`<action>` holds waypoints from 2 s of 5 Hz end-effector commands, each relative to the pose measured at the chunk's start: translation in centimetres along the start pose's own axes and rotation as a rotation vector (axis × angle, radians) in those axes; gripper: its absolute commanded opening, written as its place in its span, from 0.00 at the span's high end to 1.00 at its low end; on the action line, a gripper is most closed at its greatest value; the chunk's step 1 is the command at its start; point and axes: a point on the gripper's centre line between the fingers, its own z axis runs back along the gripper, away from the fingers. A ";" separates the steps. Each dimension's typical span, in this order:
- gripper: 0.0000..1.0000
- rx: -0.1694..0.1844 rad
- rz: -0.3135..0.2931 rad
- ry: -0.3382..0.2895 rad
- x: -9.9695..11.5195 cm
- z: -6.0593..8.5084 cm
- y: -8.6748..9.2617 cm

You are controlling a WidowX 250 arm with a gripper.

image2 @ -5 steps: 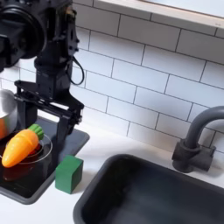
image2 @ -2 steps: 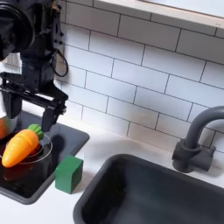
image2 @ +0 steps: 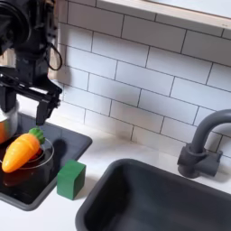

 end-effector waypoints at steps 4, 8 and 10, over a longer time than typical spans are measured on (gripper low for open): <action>0.05 0.004 0.022 0.034 1.0 -3.1 1.7; 1.00 -0.014 0.009 0.053 0.1 -4.0 1.3; 1.00 -0.022 -0.001 0.097 -0.9 -5.2 1.3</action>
